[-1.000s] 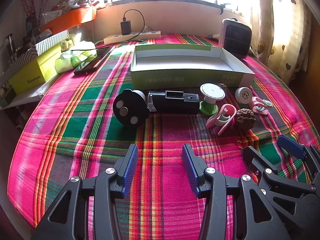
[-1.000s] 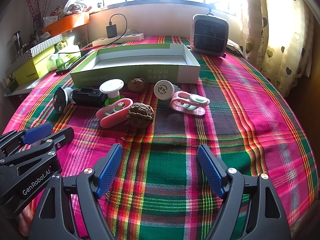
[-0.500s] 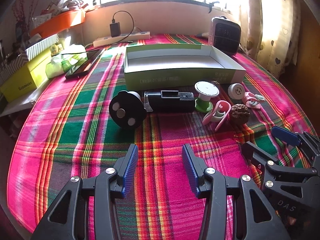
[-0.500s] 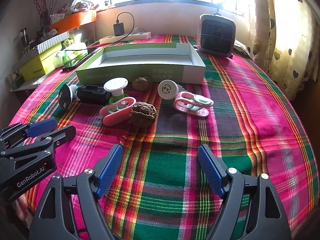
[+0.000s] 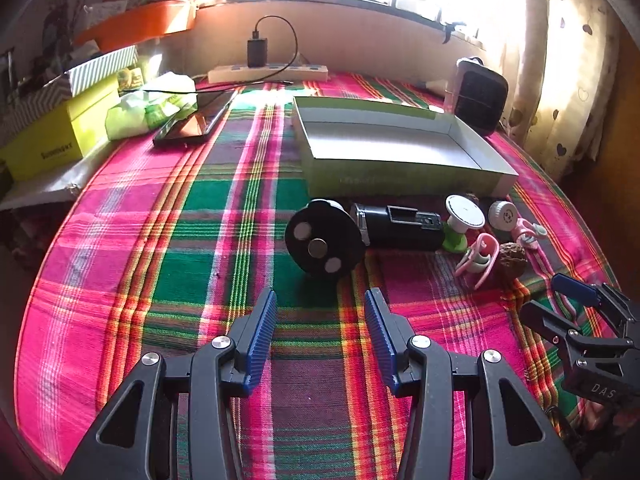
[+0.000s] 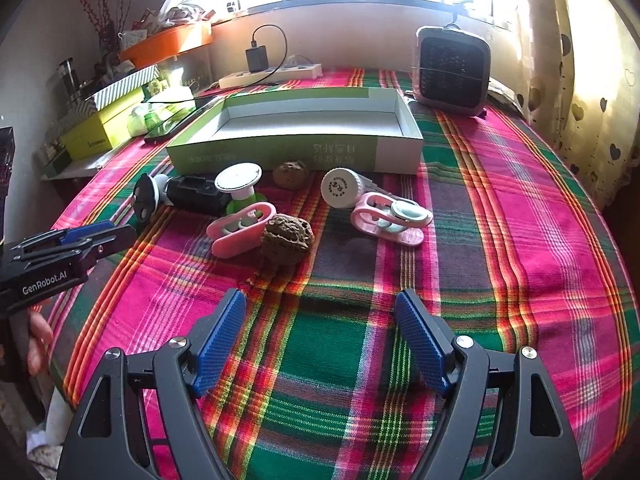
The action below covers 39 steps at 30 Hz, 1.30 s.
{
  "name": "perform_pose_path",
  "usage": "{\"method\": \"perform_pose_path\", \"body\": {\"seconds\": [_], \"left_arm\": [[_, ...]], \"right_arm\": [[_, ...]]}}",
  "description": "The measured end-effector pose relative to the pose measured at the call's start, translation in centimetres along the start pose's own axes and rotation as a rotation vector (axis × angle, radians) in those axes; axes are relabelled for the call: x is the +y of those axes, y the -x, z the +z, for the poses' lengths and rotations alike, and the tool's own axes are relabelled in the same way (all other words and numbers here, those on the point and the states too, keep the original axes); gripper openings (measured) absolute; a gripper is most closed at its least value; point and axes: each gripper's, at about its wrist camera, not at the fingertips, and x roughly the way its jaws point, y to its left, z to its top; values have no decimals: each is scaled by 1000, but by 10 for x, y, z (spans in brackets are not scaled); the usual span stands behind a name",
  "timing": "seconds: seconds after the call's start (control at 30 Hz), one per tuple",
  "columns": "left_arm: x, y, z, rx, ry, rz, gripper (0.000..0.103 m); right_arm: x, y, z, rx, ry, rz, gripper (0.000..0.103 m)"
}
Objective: Organize objects
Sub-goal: 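Grasp the black dotted disc with the left gripper while the right gripper grasps the brown walnut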
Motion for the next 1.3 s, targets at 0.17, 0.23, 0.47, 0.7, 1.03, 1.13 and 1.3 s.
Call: {"method": "perform_pose_path", "body": {"seconds": [0.17, 0.23, 0.47, 0.7, 1.03, 1.13, 1.3], "left_arm": [[4, -9, 10, 14, 8, -31, 44], [4, -12, 14, 16, 5, -44, 44], [1, -26, 27, 35, -7, -33, 44], [3, -34, 35, 50, -13, -24, 44], [3, -36, 38, 51, -8, -23, 43], [5, -36, 39, 49, -1, -17, 35], [8, -36, 39, 47, 12, -22, 27]], "right_arm": [[4, -3, 6, 5, 59, 0, 78], [6, -5, 9, 10, 80, 0, 78], [9, -14, 19, 27, 128, 11, 75], [4, -24, 27, 45, 127, 27, 66], [9, -29, 30, 61, 155, 71, 44], [10, -29, 30, 59, 156, 74, 38], [9, -28, 30, 57, 149, 75, 32]]}}
